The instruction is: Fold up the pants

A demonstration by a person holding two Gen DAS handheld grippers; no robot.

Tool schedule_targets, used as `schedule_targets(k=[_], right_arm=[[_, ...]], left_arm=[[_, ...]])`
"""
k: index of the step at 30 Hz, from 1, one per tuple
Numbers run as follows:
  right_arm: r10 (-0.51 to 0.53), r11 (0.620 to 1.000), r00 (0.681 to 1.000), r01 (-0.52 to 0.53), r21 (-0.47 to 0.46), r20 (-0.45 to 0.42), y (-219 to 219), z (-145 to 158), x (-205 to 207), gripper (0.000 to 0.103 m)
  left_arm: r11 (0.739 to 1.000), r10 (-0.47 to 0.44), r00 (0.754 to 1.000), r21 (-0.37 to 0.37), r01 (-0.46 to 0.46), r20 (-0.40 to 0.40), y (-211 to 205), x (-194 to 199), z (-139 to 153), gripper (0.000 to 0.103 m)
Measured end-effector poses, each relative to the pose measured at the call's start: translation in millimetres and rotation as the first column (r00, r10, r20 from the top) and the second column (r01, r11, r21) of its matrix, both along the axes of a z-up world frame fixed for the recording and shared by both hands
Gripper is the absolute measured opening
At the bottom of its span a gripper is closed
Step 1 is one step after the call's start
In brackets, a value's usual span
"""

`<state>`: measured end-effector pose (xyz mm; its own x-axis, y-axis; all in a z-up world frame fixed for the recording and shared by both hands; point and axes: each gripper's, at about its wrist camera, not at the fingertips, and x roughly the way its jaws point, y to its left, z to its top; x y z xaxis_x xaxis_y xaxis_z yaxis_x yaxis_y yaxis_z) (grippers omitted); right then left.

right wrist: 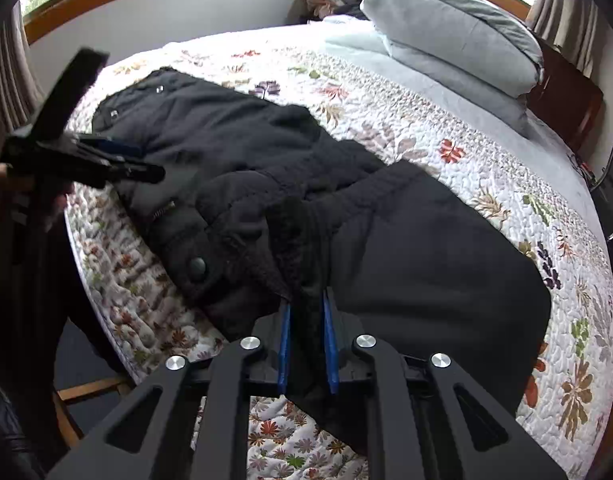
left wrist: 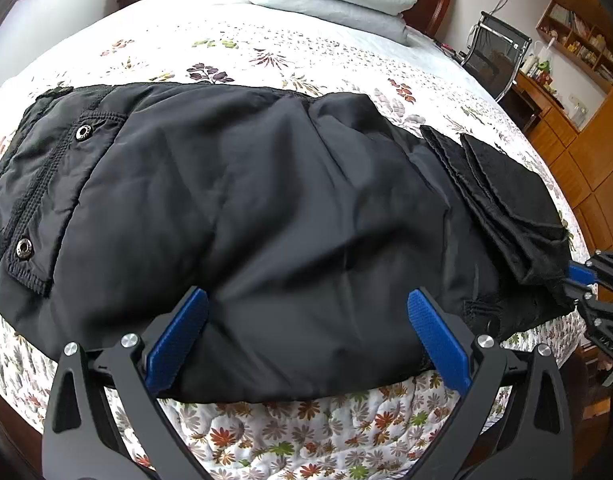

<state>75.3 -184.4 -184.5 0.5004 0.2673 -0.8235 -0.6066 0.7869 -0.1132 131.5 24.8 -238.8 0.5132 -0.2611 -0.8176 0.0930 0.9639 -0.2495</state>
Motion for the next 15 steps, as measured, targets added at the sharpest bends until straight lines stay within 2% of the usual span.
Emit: schedule_targets(k=[4, 6, 8, 10, 13, 15], right_arm=[[0.002, 1.000, 1.000, -0.003, -0.014, -0.020, 2.4, -13.2, -0.7, 0.017], [0.004, 1.000, 1.000, -0.004, -0.019, -0.026, 3.0, -17.2, -3.8, 0.025], [0.016, 0.999, 1.000, -0.016, -0.031, -0.017, 4.7, -18.2, -9.2, 0.038], [0.041, 0.999, 0.999, -0.041, -0.024, -0.020, 7.3, -17.5, -16.6, 0.046], [0.053, 0.999, 0.998, -0.054, -0.005, -0.022, 6.8, -13.4, -23.6, 0.047], [0.047, 0.998, 0.998, -0.046, 0.041, -0.040, 2.1, -8.1, -24.9, 0.047]], left_arm=[[1.000, 0.010, 1.000, -0.009, -0.010, -0.003, -0.3, 0.0, 0.6, 0.100], [1.000, 0.014, 1.000, -0.017, -0.014, -0.008, 0.4, 0.8, 1.2, 0.100], [1.000, 0.020, 1.000, -0.023, -0.020, -0.011, 1.7, 1.5, 2.0, 0.100], [0.999, 0.028, 1.000, -0.028, -0.029, -0.013, 3.2, 1.6, 2.8, 0.100], [0.999, 0.038, 0.999, -0.033, -0.039, -0.016, 4.8, 1.5, 3.5, 0.100], [0.998, 0.049, 0.999, -0.038, -0.049, -0.016, 6.6, 1.2, 4.9, 0.100]])
